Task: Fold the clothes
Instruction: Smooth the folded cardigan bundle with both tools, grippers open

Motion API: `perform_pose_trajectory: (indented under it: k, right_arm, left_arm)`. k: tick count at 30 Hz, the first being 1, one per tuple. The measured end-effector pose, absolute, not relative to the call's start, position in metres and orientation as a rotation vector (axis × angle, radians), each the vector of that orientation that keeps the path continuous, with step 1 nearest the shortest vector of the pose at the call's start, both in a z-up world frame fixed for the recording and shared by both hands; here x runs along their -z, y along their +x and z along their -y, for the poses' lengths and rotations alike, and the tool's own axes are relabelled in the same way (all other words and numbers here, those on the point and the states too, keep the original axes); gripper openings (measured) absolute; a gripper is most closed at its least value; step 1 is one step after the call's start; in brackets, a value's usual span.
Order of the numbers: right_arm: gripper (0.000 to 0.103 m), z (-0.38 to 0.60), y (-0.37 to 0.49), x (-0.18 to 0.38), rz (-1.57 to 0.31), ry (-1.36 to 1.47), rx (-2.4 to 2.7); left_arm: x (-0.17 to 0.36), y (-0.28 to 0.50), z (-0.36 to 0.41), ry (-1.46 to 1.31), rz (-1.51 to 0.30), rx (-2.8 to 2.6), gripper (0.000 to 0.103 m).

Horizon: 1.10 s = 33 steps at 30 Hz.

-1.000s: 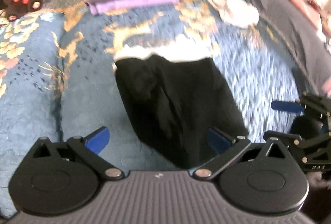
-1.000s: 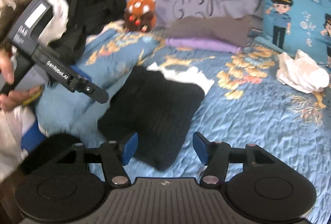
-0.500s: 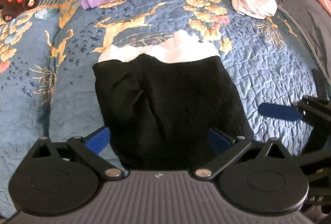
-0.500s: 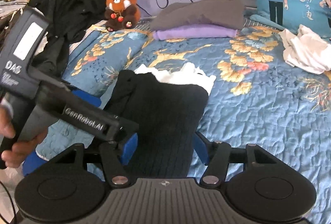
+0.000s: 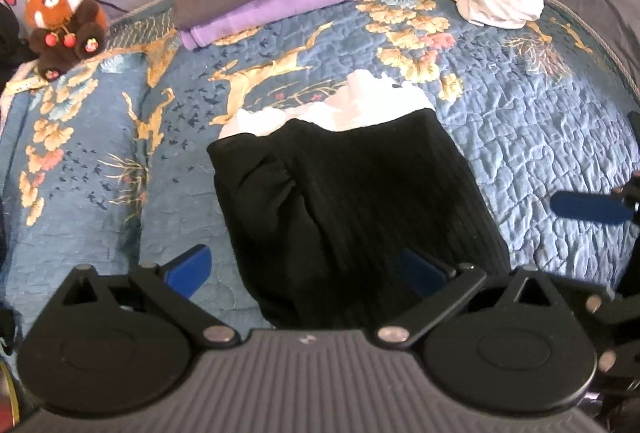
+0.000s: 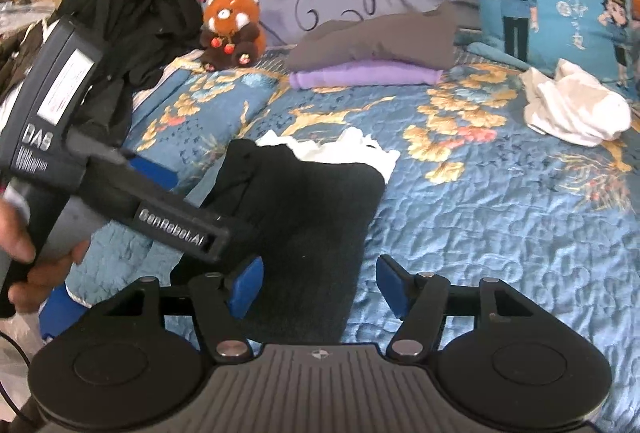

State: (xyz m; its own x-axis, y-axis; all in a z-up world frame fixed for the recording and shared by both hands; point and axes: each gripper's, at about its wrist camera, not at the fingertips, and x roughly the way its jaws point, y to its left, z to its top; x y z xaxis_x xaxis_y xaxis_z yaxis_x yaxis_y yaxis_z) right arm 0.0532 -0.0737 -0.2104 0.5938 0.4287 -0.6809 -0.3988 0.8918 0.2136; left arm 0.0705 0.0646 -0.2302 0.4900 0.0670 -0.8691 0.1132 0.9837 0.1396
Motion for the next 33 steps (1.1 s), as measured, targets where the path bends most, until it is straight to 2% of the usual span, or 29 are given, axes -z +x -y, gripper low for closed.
perform_pose_trajectory:
  k: [14,28,33]
  right_arm:
    - [0.064,0.078,0.055,0.216,-0.841,0.064,-0.46]
    - [0.066,0.095,0.068,0.225,-0.9,0.244,-0.469]
    - [0.073,0.091,0.086,0.224,-0.886,0.318,-0.512]
  left_arm:
    - [0.239,0.059,-0.057,0.211,-1.05,0.026,0.102]
    - [0.25,0.04,-0.159,-0.157,-1.108,-0.092,0.103]
    - [0.25,0.038,-0.169,-0.25,-1.106,-0.079,0.103]
